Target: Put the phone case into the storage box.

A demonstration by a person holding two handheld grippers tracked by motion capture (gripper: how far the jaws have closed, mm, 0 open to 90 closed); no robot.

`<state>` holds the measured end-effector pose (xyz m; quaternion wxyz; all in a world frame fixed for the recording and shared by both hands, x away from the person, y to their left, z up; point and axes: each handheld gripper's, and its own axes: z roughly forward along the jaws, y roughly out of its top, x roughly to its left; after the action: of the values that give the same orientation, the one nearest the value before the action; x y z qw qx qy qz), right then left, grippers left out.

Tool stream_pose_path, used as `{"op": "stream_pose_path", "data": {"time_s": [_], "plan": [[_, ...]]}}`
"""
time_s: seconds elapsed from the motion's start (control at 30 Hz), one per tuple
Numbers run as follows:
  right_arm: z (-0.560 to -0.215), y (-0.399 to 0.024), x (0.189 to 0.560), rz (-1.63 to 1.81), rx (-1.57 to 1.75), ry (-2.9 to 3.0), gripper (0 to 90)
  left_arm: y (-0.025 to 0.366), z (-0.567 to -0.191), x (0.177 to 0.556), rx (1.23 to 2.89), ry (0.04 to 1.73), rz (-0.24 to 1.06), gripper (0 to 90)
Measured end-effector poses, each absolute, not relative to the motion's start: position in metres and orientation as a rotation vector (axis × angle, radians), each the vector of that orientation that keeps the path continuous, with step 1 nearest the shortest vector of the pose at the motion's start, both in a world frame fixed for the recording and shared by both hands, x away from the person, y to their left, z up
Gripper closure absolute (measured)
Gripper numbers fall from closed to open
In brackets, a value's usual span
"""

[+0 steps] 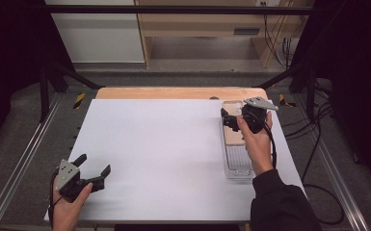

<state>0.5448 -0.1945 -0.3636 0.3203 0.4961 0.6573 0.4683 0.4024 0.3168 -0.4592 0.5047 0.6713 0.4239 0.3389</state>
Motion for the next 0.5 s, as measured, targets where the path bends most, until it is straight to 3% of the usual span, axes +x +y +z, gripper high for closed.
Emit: {"op": "stream_pose_path", "data": {"time_s": [0.5], "plan": [[-0.358, -0.208, 0.511, 1.302, 1.219, 1.733, 5.6, 0.319, -0.457, 0.395, 1.599, 1.004, 0.820, 3.2]]}}
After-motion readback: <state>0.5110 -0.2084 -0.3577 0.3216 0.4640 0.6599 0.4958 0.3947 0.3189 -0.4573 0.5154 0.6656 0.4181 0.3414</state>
